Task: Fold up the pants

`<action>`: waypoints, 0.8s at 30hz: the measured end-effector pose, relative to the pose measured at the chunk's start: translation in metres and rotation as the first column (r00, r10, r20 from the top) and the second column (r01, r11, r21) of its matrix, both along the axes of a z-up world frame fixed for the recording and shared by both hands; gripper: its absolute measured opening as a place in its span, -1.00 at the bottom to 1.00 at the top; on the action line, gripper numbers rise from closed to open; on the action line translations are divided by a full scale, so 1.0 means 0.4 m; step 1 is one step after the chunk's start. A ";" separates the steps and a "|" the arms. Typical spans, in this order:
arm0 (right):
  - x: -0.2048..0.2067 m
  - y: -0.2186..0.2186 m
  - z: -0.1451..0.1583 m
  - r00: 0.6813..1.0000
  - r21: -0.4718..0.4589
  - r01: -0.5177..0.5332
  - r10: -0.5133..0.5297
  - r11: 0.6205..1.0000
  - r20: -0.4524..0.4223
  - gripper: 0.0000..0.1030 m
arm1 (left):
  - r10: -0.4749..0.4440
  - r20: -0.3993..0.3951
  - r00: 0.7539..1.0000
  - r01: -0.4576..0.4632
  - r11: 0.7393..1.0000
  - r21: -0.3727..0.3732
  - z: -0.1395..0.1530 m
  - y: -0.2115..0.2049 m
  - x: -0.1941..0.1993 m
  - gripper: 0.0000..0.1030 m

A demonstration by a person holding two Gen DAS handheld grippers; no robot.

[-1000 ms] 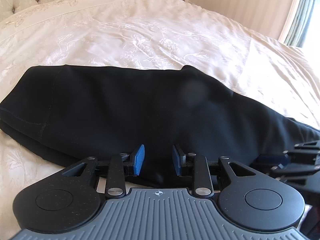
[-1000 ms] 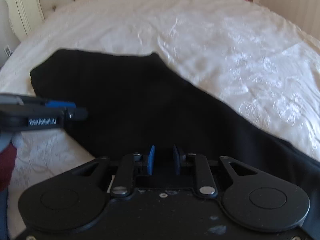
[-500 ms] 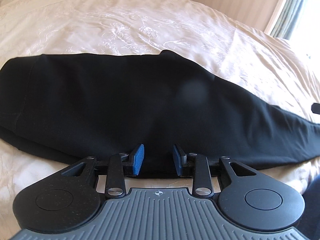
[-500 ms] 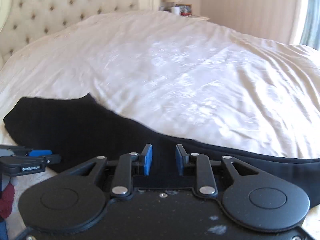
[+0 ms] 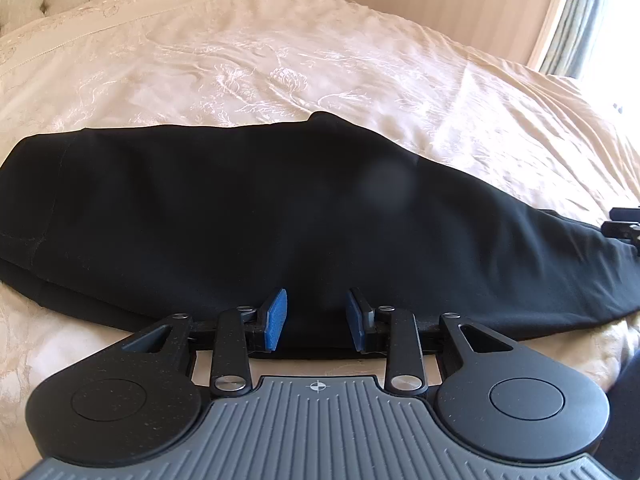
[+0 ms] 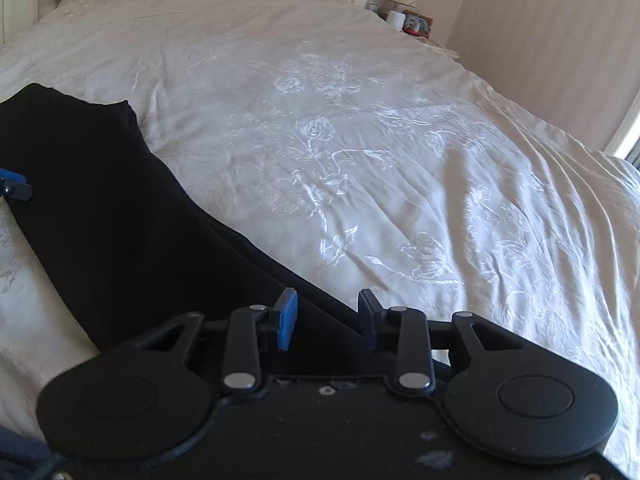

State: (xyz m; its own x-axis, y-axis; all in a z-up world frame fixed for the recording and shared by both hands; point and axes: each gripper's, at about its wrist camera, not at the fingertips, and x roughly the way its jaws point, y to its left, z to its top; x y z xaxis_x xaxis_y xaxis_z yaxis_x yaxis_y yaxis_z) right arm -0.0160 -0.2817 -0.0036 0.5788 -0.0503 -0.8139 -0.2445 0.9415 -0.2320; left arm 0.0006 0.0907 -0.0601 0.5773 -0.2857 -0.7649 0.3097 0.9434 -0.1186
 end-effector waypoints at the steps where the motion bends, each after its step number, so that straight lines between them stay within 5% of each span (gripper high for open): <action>1: 0.011 0.008 -0.014 0.999 -0.006 -0.037 0.036 0.999 -0.014 -0.29 | 0.001 0.000 1.000 -0.001 1.000 -0.002 0.003 0.000 0.001 -0.39; 8: 0.061 0.025 -0.083 0.979 0.010 -0.183 0.184 0.983 -0.086 -0.30 | 0.000 -0.002 1.000 0.000 1.000 0.008 0.020 -0.033 0.001 -0.39; 17: 0.069 0.021 -0.096 0.936 0.074 -0.317 0.325 0.945 -0.137 -0.37 | -0.107 0.008 0.994 0.107 0.994 0.020 0.037 -0.136 -0.028 -0.39; 24: 0.093 -0.002 -0.114 0.930 0.148 -0.305 0.328 0.941 -0.166 -0.41 | -0.155 0.003 0.988 0.155 0.988 0.019 0.046 -0.199 -0.036 -0.39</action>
State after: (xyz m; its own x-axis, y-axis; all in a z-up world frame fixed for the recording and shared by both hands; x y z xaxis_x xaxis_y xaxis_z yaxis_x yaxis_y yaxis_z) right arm 0.0214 -0.2826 -0.0490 0.3873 0.2129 -0.8970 -0.5621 0.8257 -0.0467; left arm -0.0136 0.0112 -0.0419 0.5307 -0.3579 -0.7683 0.4529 0.8860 -0.0999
